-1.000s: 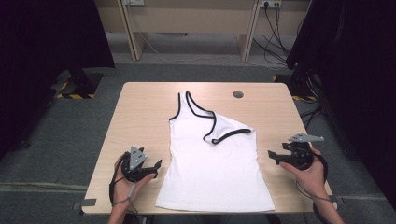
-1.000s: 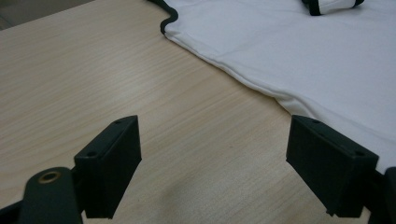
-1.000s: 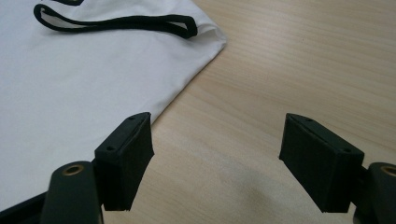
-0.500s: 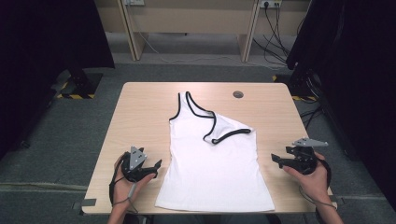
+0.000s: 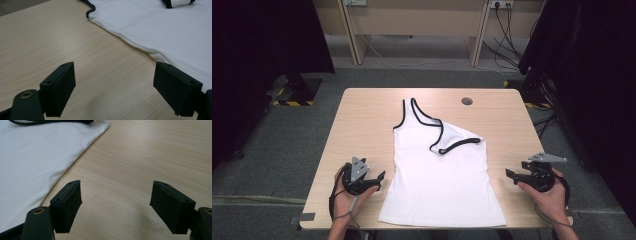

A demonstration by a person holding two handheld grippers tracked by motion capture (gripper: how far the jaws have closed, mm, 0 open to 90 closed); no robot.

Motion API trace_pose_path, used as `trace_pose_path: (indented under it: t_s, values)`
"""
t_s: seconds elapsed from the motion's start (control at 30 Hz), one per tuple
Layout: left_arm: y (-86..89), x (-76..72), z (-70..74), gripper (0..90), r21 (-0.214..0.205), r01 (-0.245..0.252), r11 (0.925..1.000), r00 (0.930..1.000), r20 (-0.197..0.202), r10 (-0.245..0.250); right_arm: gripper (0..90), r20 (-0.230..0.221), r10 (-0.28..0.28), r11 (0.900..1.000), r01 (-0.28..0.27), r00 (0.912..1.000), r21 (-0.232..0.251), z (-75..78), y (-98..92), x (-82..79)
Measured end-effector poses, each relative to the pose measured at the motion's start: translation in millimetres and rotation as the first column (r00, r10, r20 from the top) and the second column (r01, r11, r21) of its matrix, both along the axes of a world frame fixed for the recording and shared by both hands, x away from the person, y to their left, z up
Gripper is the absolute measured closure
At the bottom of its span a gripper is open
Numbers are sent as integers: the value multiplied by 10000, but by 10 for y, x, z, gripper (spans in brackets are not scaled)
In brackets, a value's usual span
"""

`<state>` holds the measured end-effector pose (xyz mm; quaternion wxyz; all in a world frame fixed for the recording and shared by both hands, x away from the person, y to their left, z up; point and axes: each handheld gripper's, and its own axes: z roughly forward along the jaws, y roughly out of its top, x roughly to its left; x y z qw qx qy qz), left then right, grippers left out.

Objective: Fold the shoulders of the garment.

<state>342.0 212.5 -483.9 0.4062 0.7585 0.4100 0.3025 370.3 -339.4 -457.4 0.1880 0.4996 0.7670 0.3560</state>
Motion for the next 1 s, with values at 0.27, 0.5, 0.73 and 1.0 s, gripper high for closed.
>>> trace_pose_path:
  t_s: [0.27, 0.5, 0.73, 1.0]
  values:
    - [3, 2, 1, 175, -6, -2, 10000, 10000, -25, 2, 249, 20, -122, 9999, 122, 9999, 36, -41, -34, -24]
    - [1, 1, 0, 175, -2, -5, 10000, 10000, -12, 5, 247, 62, -355, 9993, 354, 9994, 89, -76, -70, -34]
    - [0, -1, 0, 175, -3, -4, 10000, 10000, 7, 4, 247, 147, -601, 9981, 600, 9981, 114, -149, -112, -55]
    - [13, 12, 26, 179, -655, 100, 9978, 9998, 189, -88, 248, 366, -833, 9963, 824, 9959, 255, -188, -128, -78]
